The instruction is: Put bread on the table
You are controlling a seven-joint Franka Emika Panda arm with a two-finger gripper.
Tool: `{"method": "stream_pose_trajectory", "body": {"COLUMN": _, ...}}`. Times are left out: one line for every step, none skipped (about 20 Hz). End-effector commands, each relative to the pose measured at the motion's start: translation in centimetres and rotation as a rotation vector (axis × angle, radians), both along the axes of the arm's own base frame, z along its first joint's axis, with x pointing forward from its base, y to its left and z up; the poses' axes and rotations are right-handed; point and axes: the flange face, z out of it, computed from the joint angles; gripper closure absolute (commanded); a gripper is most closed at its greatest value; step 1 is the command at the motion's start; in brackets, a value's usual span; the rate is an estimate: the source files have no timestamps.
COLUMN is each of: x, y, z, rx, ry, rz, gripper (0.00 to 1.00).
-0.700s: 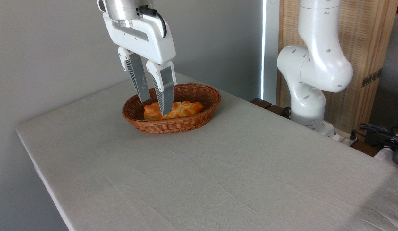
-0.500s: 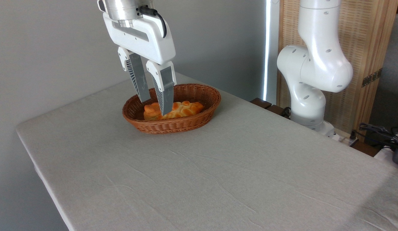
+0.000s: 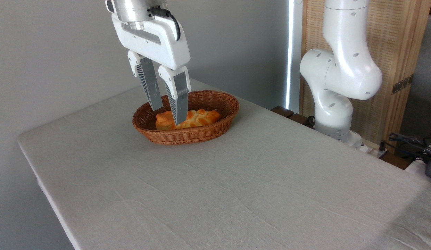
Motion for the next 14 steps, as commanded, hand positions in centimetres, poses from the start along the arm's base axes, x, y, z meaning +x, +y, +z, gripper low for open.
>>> {"method": "stream_pose_trajectory", "body": {"x": -0.2, "y": 0.0, "z": 0.2, "rx": -0.004, "ry": -0.012, "rz": -0.019, "gripper": 0.0}}
{"method": "stream_pose_trajectory", "body": {"x": -0.3, "y": -0.9, "z": -0.1, "rx": -0.004, "ry": -0.008, "rz": -0.034, "gripper": 0.0}}
{"method": "stream_pose_trajectory", "body": {"x": -0.5, "y": -1.6, "z": -0.5, "rx": -0.002, "ry": 0.003, "rz": -0.047, "gripper": 0.0}}
{"method": "stream_pose_trajectory", "body": {"x": -0.7, "y": -1.8, "z": -1.0, "rx": 0.0, "ry": 0.012, "rz": -0.051, "gripper": 0.0}}
{"method": "stream_pose_trajectory", "body": {"x": -1.0, "y": -2.0, "z": -0.9, "rx": 0.0, "ry": 0.012, "rz": -0.054, "gripper": 0.0}}
{"method": "stream_pose_trajectory", "body": {"x": -1.5, "y": -2.1, "z": -0.8, "rx": -0.001, "ry": 0.011, "rz": -0.053, "gripper": 0.0}}
{"method": "stream_pose_trajectory", "body": {"x": -2.2, "y": -2.4, "z": -1.0, "rx": 0.0, "ry": 0.018, "rz": -0.059, "gripper": 0.0}}
{"method": "stream_pose_trajectory", "body": {"x": -3.1, "y": -2.8, "z": -1.3, "rx": 0.002, "ry": 0.026, "rz": -0.069, "gripper": 0.0}}
{"method": "stream_pose_trajectory", "body": {"x": -3.6, "y": -3.2, "z": -1.6, "rx": 0.003, "ry": 0.029, "rz": -0.078, "gripper": 0.0}}
{"method": "stream_pose_trajectory", "body": {"x": -4.1, "y": -3.9, "z": -1.5, "rx": 0.005, "ry": 0.027, "rz": -0.089, "gripper": 0.0}}
{"method": "stream_pose_trajectory", "body": {"x": -4.7, "y": -4.8, "z": -1.2, "rx": 0.009, "ry": 0.022, "rz": -0.105, "gripper": 0.0}}
{"method": "stream_pose_trajectory", "body": {"x": -5.2, "y": -4.9, "z": -1.0, "rx": 0.012, "ry": 0.018, "rz": -0.106, "gripper": 0.0}}
{"method": "stream_pose_trajectory", "body": {"x": -5.9, "y": -5.7, "z": -0.9, "rx": 0.005, "ry": 0.017, "rz": -0.121, "gripper": 0.0}}
{"method": "stream_pose_trajectory", "body": {"x": -6.6, "y": -6.3, "z": -1.0, "rx": -0.003, "ry": 0.019, "rz": -0.13, "gripper": 0.0}}
